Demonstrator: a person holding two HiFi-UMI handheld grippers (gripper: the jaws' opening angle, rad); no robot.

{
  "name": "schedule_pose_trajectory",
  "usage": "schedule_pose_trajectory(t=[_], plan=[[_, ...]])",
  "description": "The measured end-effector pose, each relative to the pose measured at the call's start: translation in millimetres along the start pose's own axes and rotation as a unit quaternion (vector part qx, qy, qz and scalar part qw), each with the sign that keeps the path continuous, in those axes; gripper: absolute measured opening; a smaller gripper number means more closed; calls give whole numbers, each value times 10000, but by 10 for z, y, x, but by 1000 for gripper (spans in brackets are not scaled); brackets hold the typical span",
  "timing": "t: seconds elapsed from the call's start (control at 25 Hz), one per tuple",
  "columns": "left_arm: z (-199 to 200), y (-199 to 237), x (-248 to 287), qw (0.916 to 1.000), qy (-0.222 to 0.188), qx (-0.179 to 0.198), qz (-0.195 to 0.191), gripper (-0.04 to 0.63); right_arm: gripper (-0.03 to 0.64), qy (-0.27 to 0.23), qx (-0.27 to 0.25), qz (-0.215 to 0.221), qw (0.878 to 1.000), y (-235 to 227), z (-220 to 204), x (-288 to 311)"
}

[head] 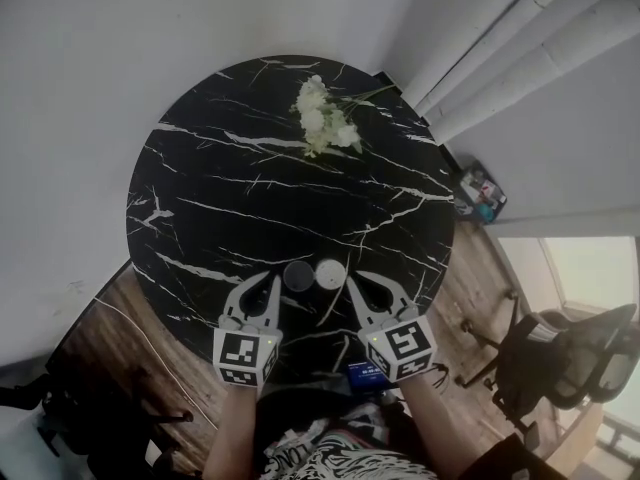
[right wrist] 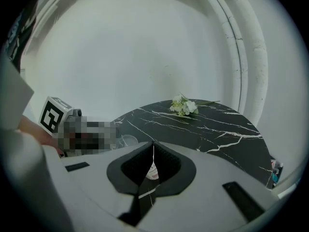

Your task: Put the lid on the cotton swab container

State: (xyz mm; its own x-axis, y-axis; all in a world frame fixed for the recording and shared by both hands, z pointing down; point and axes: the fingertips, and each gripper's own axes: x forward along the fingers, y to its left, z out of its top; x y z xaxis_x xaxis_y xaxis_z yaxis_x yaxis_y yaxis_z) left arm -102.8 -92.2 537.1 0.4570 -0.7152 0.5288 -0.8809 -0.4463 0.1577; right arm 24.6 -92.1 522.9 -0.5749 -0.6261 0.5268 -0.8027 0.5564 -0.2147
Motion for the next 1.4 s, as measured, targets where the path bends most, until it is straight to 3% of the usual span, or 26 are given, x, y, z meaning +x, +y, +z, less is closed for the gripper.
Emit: schedule_pose_trajectory(t=[0.28,0.68,1.4], plan=[[-104,58,60,9995,43,-315,68,15,18,144,95,127,9998,49,-120,103],[-164,2,149,9994,135,-314,-79,15,18,217,137,165,9995,94,-198,169],[-25,-13,121,9992,-66,-350,-162,15,18,138,213,149,9996,98,-208,174]])
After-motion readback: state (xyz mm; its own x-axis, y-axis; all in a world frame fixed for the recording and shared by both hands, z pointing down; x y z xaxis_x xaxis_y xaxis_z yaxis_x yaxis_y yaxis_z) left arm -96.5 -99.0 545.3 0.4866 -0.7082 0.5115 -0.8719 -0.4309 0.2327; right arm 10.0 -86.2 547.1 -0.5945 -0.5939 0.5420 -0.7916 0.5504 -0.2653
